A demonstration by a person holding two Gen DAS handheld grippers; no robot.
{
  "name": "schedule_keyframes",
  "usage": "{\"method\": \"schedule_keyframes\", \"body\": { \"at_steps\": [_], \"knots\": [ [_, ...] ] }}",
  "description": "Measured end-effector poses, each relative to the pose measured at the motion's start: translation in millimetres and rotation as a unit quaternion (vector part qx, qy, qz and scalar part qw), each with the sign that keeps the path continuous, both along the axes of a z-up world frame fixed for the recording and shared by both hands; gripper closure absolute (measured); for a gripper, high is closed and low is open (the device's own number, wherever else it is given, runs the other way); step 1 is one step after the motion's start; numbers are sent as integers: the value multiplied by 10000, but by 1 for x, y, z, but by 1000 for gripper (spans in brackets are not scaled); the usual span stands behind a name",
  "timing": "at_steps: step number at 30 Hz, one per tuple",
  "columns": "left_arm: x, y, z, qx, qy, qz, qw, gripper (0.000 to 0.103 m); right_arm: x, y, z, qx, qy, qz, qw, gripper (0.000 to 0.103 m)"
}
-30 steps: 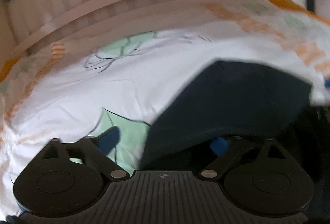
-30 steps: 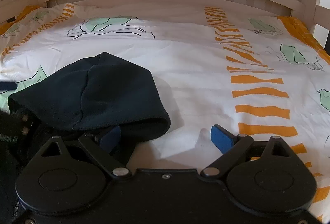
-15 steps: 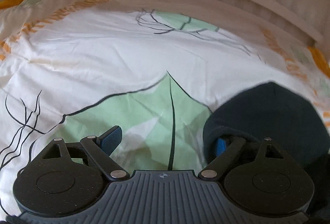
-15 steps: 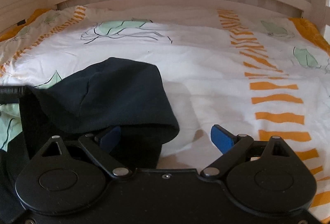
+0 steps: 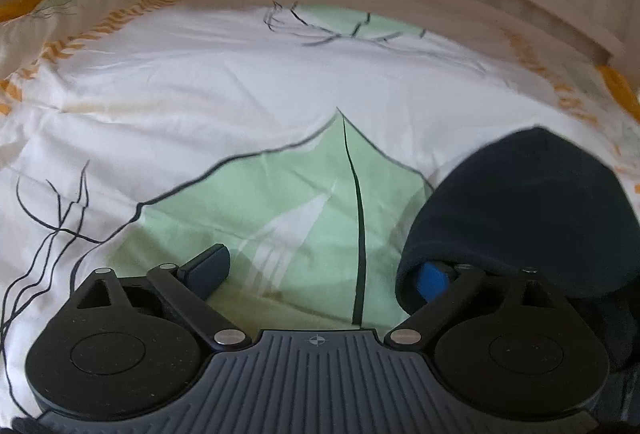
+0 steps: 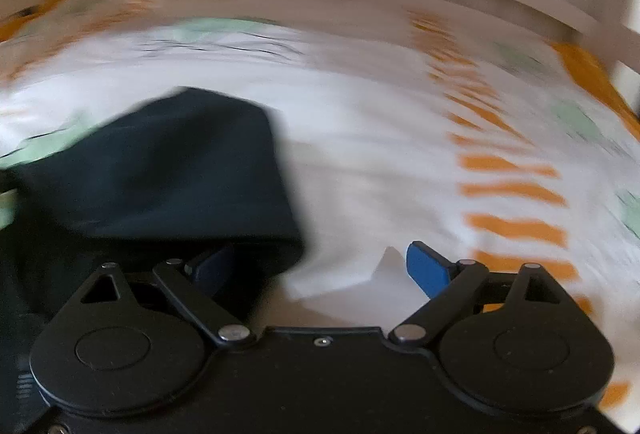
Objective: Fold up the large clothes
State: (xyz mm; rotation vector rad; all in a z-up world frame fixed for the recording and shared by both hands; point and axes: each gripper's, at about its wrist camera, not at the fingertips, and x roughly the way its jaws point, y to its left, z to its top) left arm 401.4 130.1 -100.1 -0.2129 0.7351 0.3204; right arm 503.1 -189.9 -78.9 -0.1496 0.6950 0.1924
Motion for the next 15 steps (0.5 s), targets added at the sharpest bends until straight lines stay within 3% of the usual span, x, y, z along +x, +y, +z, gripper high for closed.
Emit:
{"method": "schedule_keyframes", "body": {
  "at_steps": [6,11,15],
  "knots": [
    [-16,-8,14,185,-4,-516,9985,8,-9,-18,10,171,170,297,9993,11],
    [-47,-16,51,367,-439,-928,9940,8,-27,-36,29,541,184,764,9954,11],
    [-37,-29,74,312,-756,-897,9926,8,-30,-33,47,940,-144,942,9910,11]
  ]
}}
